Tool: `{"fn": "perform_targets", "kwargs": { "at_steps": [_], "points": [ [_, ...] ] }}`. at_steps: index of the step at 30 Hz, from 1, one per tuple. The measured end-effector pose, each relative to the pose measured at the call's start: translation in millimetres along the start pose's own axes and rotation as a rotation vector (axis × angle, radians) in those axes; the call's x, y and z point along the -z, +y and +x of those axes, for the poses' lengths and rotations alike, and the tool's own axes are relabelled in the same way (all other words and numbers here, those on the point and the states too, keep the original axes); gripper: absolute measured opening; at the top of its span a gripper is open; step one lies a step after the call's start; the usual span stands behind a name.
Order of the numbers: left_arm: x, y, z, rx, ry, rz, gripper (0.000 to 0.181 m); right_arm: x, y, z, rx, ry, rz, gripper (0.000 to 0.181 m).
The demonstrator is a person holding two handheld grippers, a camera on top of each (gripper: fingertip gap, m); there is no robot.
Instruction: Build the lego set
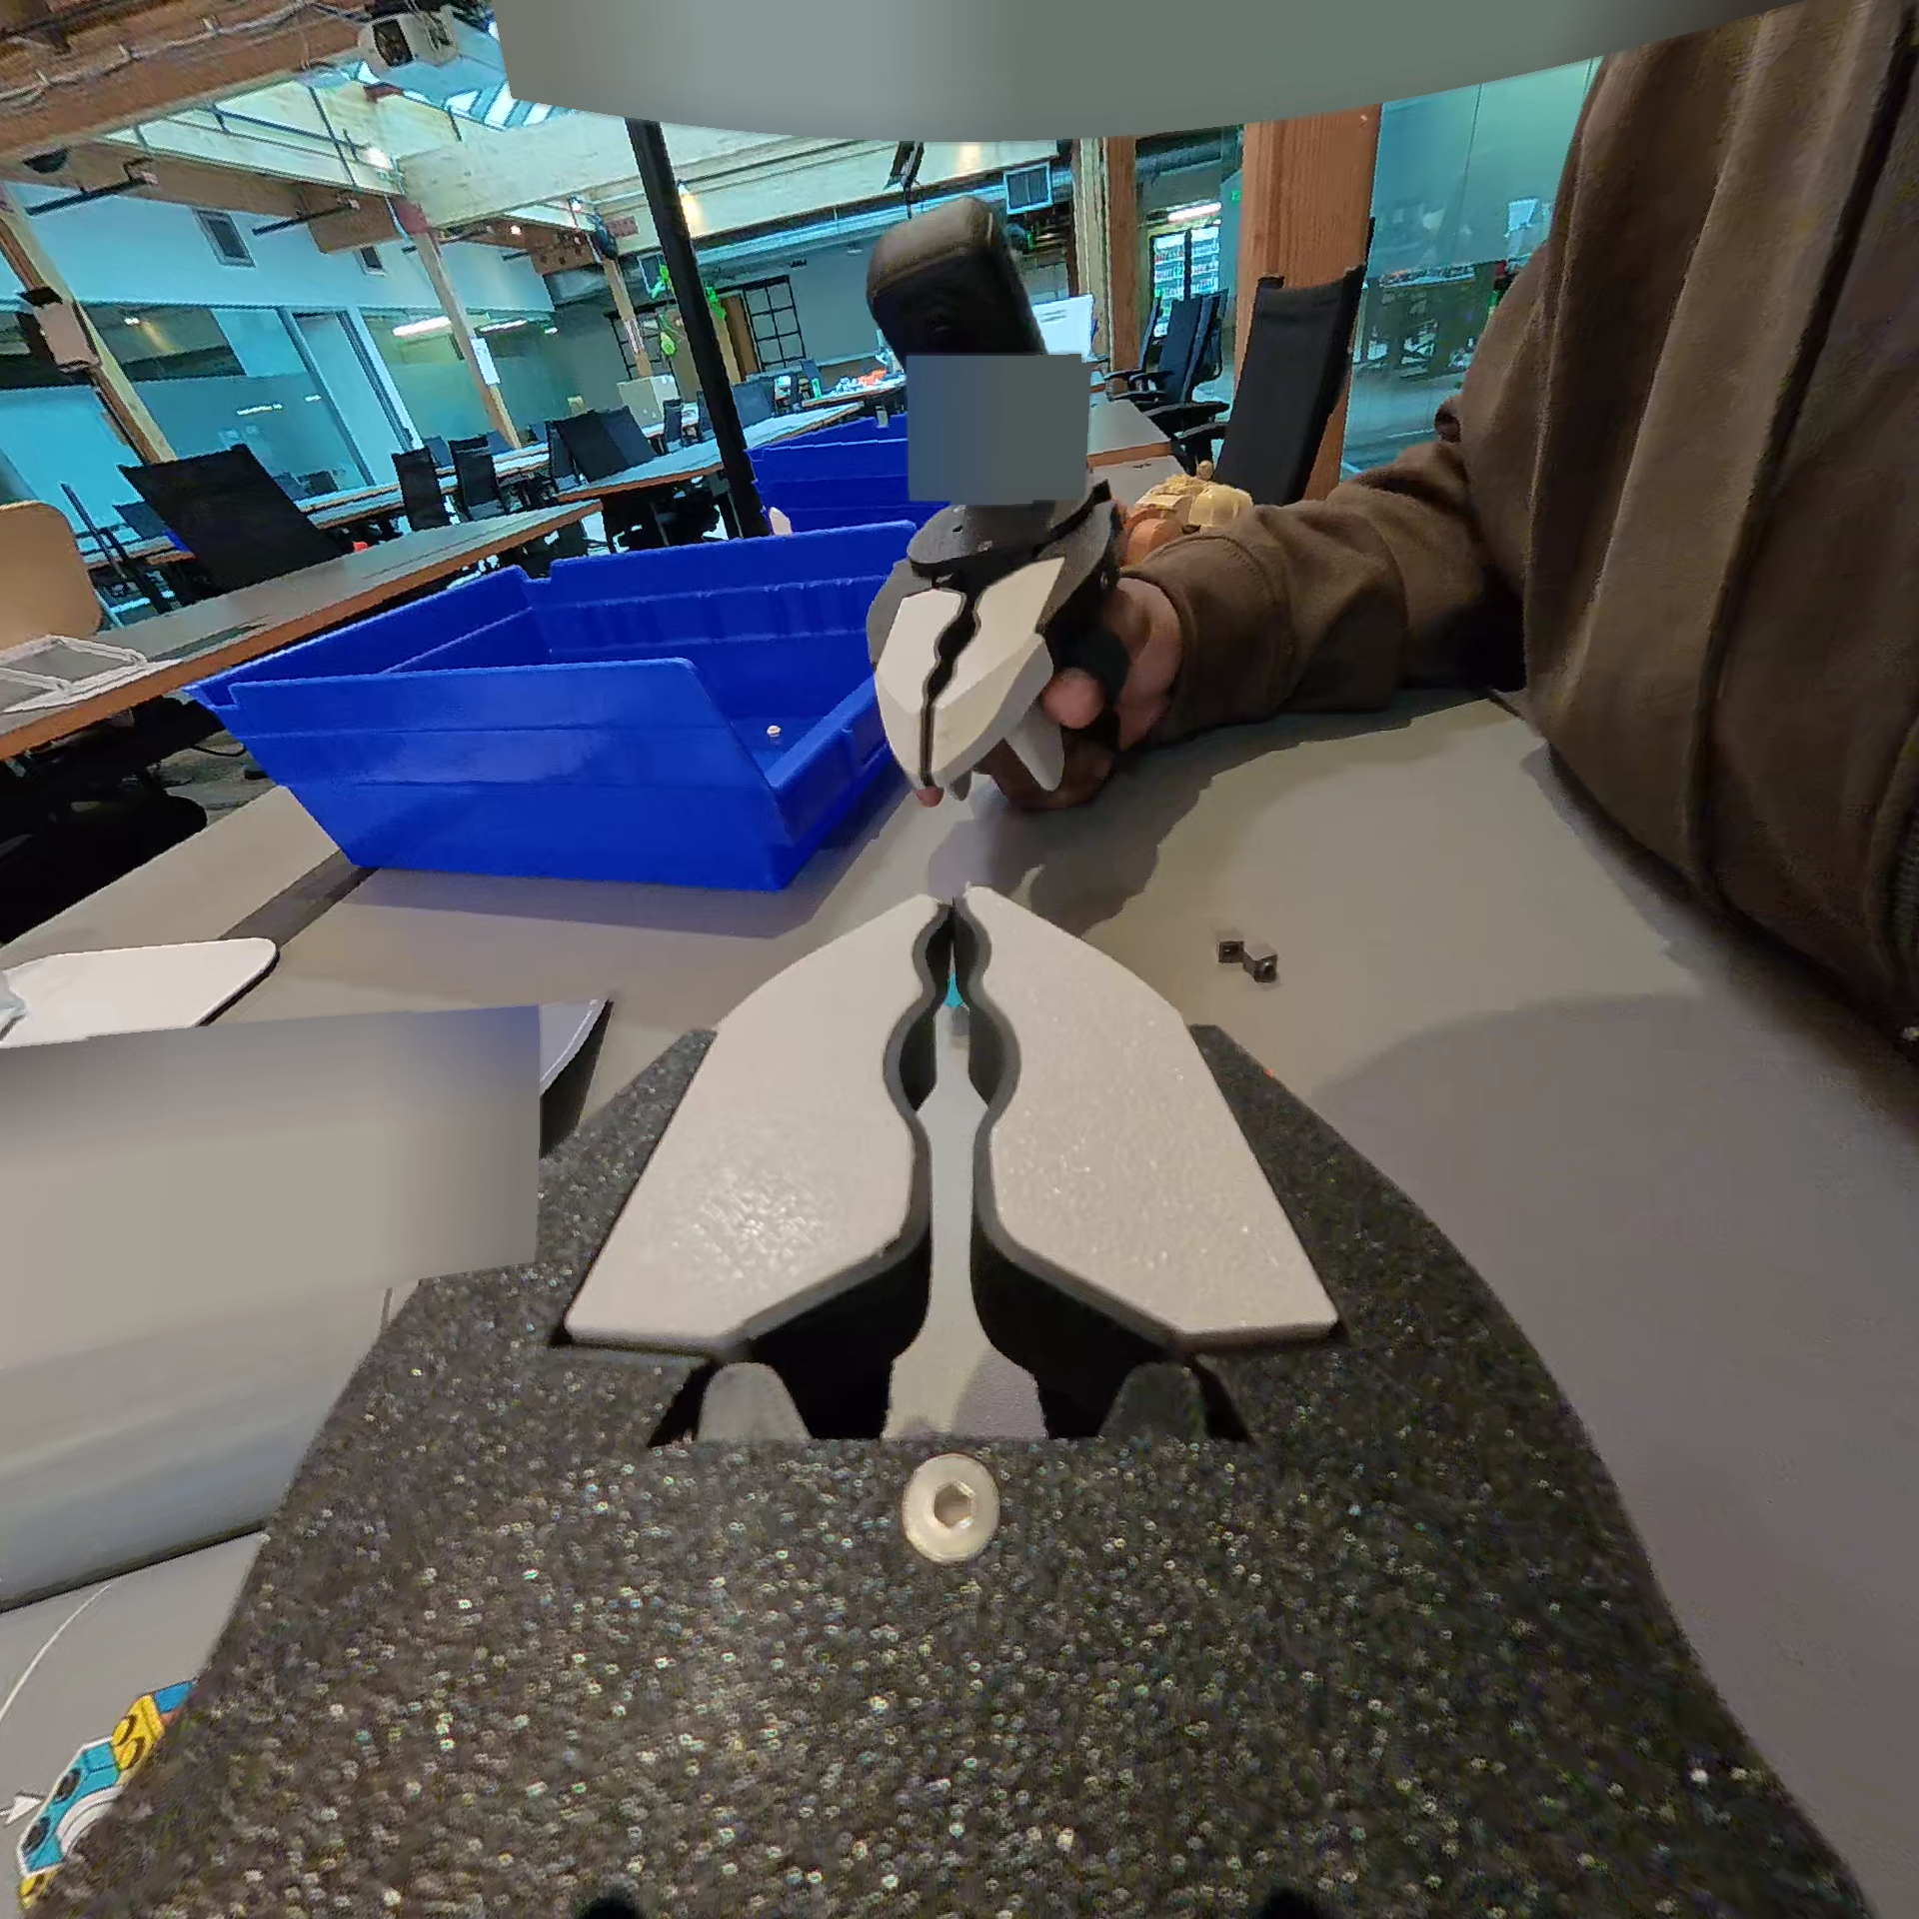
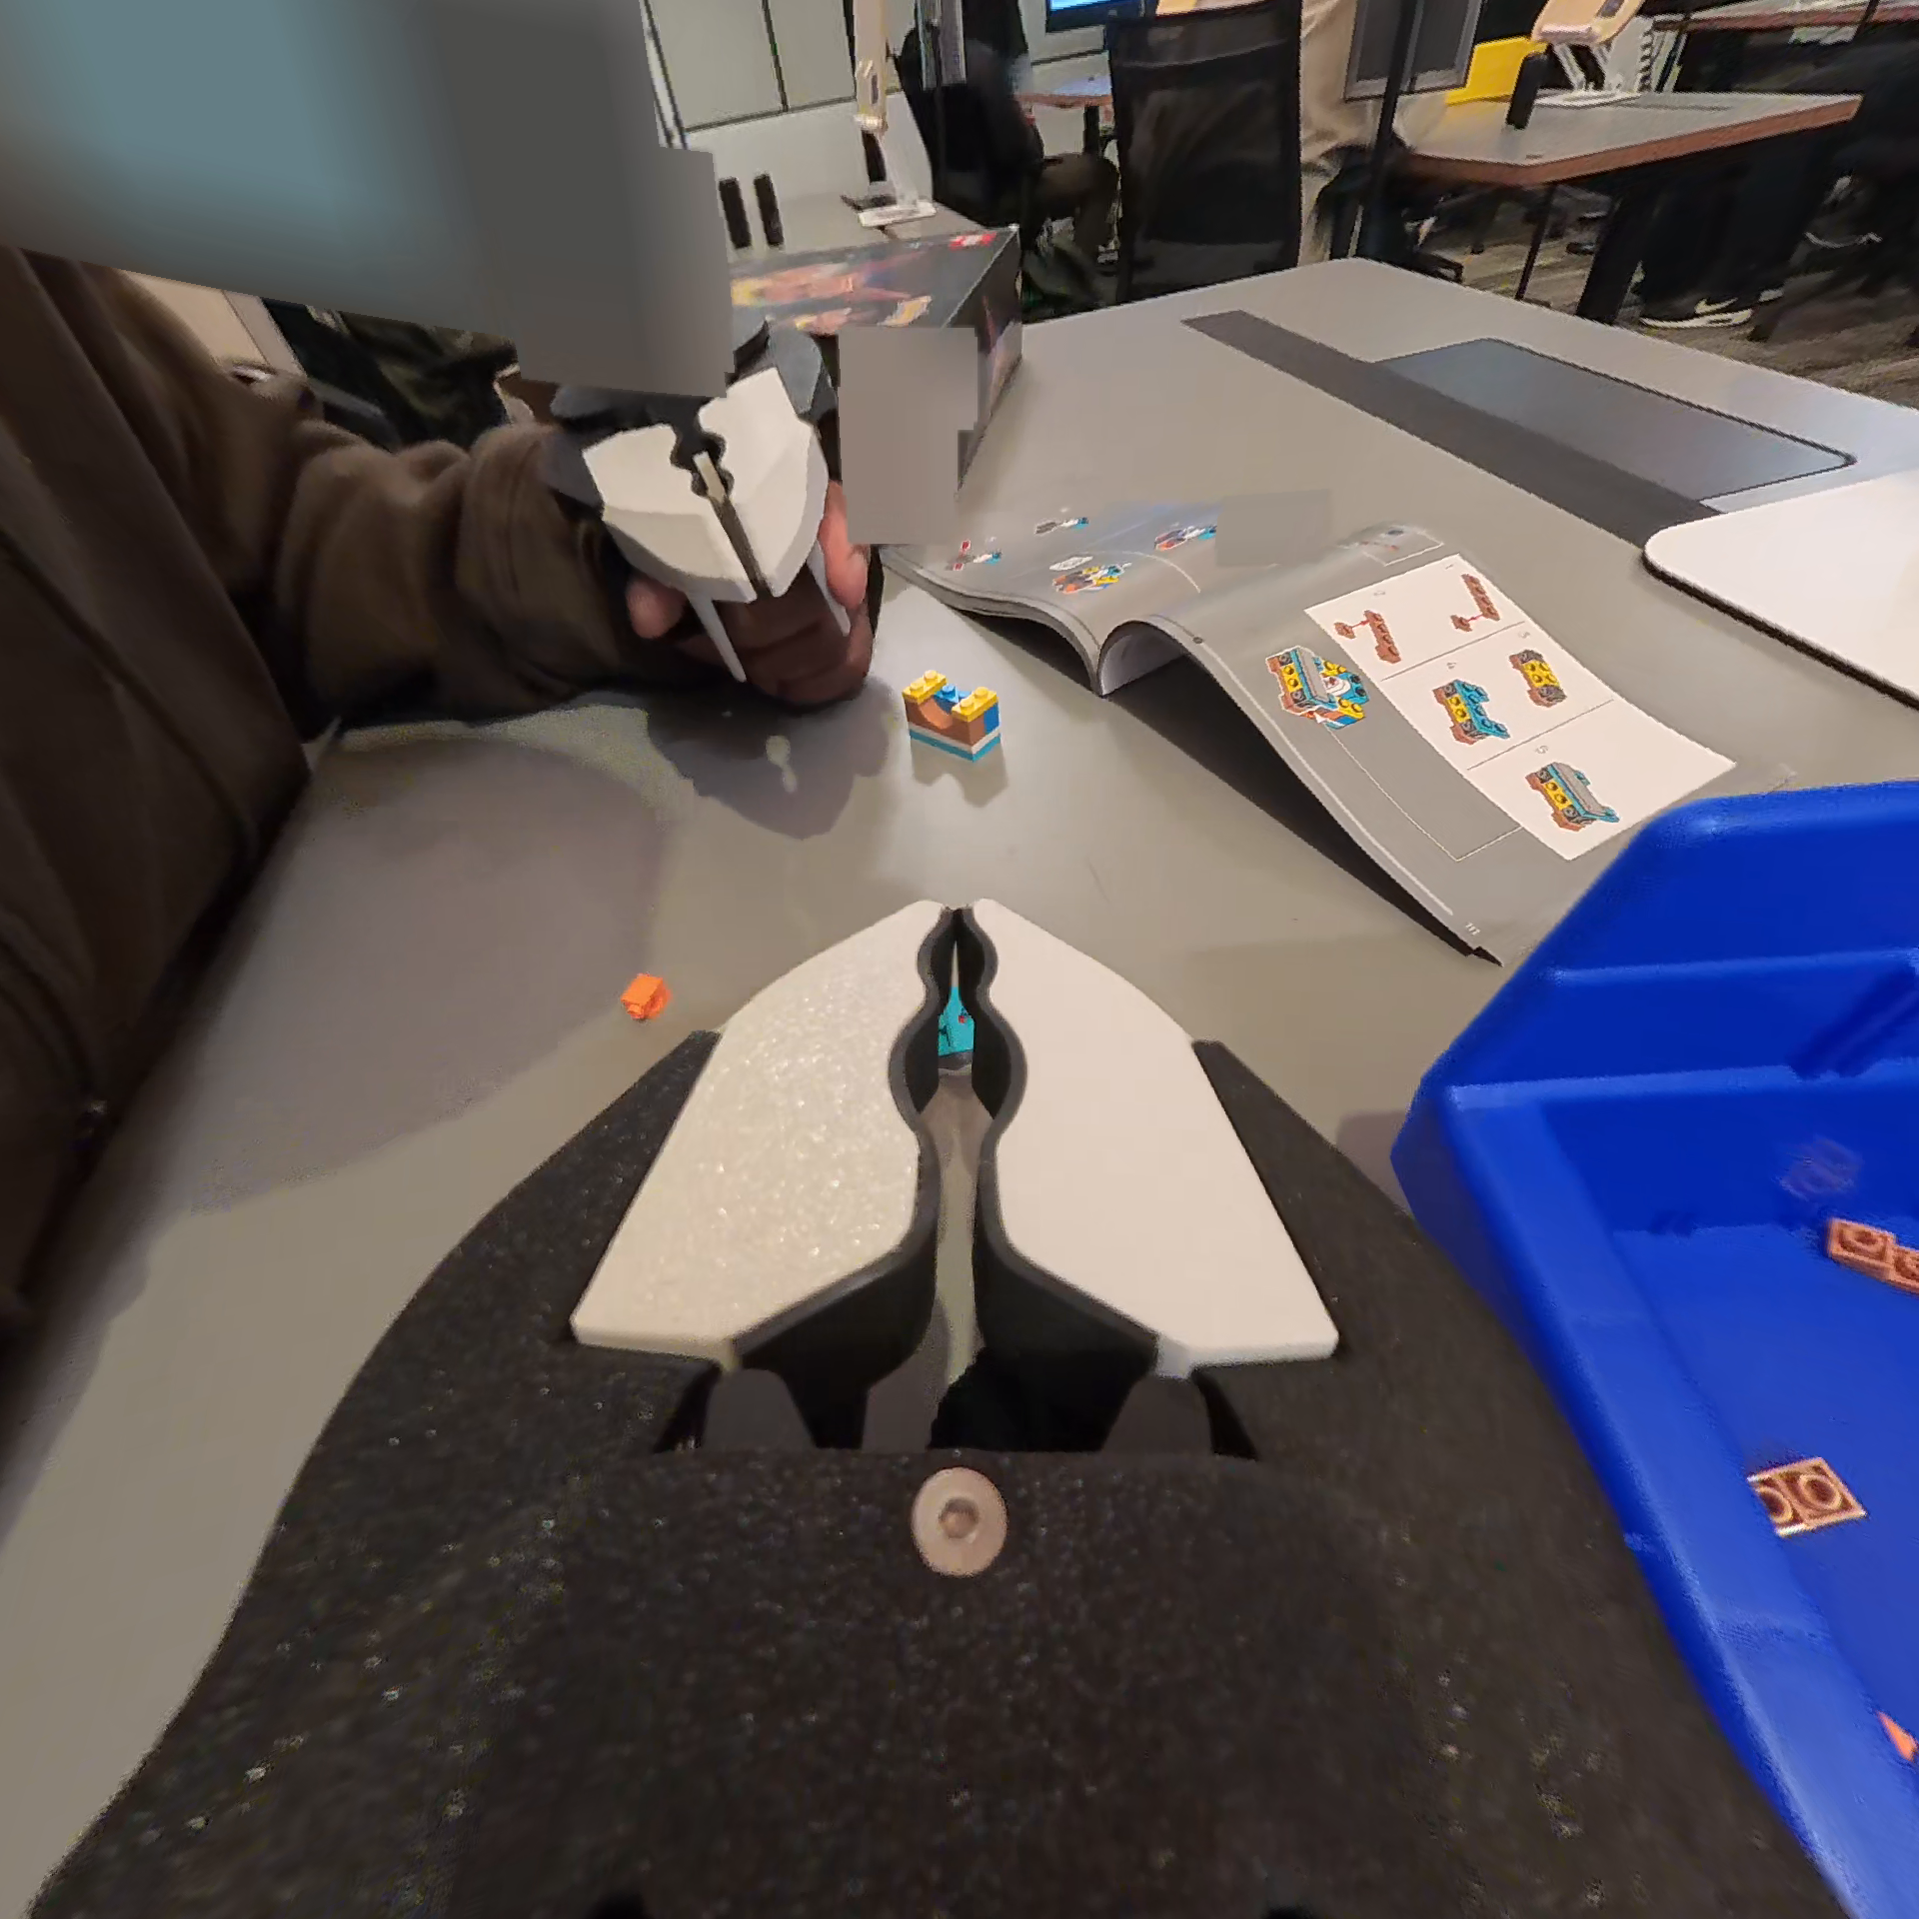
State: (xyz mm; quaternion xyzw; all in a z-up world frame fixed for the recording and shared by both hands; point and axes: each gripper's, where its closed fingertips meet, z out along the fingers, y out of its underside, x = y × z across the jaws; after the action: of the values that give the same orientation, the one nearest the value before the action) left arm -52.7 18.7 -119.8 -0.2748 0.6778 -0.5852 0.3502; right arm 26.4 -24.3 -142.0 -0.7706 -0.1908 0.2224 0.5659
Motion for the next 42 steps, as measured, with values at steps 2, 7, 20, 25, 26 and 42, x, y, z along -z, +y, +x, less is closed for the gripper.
{"fn": "perform_targets", "kwargs": {
  "at_steps": [2,7,20,25,26,42],
  "points": [
    [-0.7,0.9,0.7,-0.005,0.002,-0.007,0.0,2.7,-0.8,0.8,-0.014,-0.002,0.012,0.0],
    [-3.1,3.9,2.1,-0.016,0.002,-0.031,0.0,5.1,1.0,-2.7,-0.007,-0.008,0.003,0.0],
    [-3.5,4.6,2.4,-0.018,-0.003,-0.033,0.0,7.7,2.3,-4.8,-0.014,-0.017,0.001,0.0],
    [-3.7,4.6,2.6,-0.017,-0.003,-0.033,0.0,7.6,2.2,-4.7,-0.016,-0.019,0.001,0.0],
    [-3.6,4.5,2.5,-0.016,-0.003,-0.032,0.0,7.5,2.1,-4.7,-0.016,-0.019,0.001,0.0],
    [-4.1,4.5,2.9,-0.017,-0.003,-0.032,0.0,7.5,1.8,-4.3,-0.02,-0.021,0.002,0.0]
  ]
}}
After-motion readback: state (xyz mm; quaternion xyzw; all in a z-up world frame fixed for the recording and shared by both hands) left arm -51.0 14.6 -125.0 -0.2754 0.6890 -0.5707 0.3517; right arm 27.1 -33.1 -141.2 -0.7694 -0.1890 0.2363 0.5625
